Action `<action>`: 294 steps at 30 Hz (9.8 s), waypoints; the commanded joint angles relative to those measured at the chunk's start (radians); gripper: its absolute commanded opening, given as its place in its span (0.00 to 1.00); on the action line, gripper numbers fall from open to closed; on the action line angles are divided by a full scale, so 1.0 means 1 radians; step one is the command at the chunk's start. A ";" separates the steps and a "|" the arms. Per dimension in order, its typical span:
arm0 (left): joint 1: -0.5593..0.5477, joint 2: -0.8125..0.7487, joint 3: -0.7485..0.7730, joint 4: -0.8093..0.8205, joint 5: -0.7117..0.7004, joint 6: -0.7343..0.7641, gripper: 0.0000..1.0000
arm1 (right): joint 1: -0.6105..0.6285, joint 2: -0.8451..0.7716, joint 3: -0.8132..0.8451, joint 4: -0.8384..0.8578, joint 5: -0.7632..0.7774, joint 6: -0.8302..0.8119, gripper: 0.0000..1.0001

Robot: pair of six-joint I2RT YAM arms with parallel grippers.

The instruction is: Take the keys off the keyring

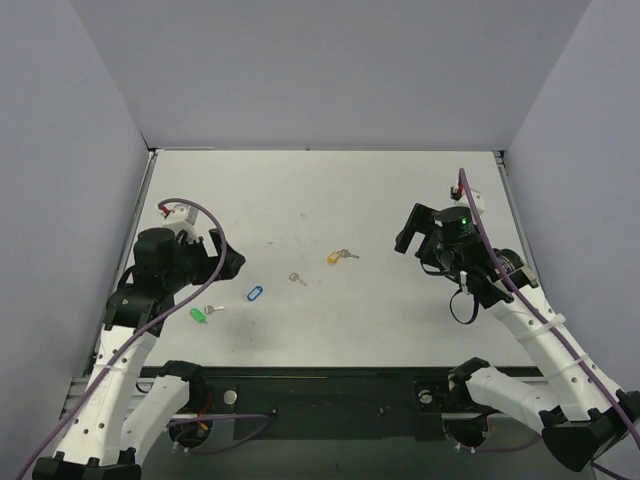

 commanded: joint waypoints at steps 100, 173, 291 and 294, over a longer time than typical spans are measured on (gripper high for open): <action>-0.518 1.218 0.079 1.176 -0.306 -0.786 0.45 | -0.235 0.071 -0.138 0.149 -0.235 -0.012 0.96; -0.557 -0.007 0.291 0.326 -0.082 -0.884 0.00 | 0.518 -0.067 0.032 0.862 -0.373 0.075 0.70; -0.577 -0.092 0.250 0.018 0.066 -0.700 0.53 | 0.559 0.106 0.285 -0.013 -0.528 -0.046 0.00; -0.577 -0.097 0.210 -0.041 0.080 -0.559 0.55 | 0.561 0.136 0.264 -0.119 -0.514 0.008 0.00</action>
